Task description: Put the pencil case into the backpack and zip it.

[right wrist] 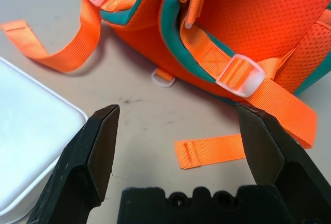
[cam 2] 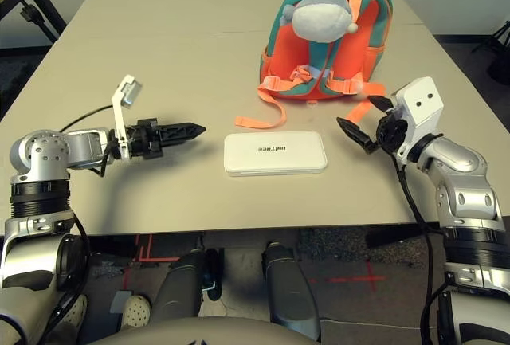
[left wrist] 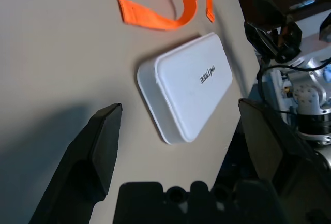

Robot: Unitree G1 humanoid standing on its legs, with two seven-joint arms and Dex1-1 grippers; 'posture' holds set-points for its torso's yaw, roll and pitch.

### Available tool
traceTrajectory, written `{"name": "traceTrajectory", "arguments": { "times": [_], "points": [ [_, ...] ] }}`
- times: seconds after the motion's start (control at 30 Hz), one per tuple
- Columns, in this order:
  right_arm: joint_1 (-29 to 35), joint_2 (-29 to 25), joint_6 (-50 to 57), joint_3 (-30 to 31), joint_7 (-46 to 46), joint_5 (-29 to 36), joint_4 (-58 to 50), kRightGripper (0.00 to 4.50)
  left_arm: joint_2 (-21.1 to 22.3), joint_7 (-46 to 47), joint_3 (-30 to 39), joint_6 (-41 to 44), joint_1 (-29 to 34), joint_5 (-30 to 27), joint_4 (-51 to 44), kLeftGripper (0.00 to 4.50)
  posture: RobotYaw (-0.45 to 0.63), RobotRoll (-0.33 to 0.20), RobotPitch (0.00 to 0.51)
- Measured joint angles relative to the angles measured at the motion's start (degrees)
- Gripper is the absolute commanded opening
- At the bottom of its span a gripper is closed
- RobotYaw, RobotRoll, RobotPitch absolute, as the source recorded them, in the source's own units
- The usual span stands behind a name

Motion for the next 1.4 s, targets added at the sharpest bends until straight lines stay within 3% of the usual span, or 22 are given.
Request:
{"name": "traceTrajectory", "arguments": {
  "times": [0.57, 0.97, 1.07, 1.37, 1.4],
  "points": [
    [1.6, -1.2, -3.0, 3.4, 4.0, -5.1, 1.7, 4.46, -1.3, -7.5, -4.8, 0.6, -3.9, 1.3, 11.7, 4.5, -0.19, 0.0, 0.17],
    [2.9, -2.2, -6.2, 5.1, 6.0, -7.6, 3.2, 4.46, -2.1, -11.1, -7.7, -2.0, -5.8, 5.4, 17.8, 4.5, -0.2, 0.0, 0.173],
    [2.9, -2.2, -7.0, 5.5, 6.3, -8.6, 4.1, 3.55, -2.4, -11.6, -7.8, -2.8, -6.4, 6.2, 19.5, 4.5, -0.2, 0.0, 0.173],
    [3.0, -3.0, -9.2, 7.2, 7.7, -11.1, 5.4, 0.02, -3.4, -11.9, -7.6, -4.3, -6.8, 7.8, 20.0, 4.5, -0.2, 0.0, 0.169],
    [3.0, -3.0, -9.2, 7.5, 8.1, -11.1, 5.4, 0.02, -3.5, -11.9, -7.5, -4.4, -6.8, 8.0, 20.0, 4.5, -0.2, 0.0, 0.169]
  ]
}}
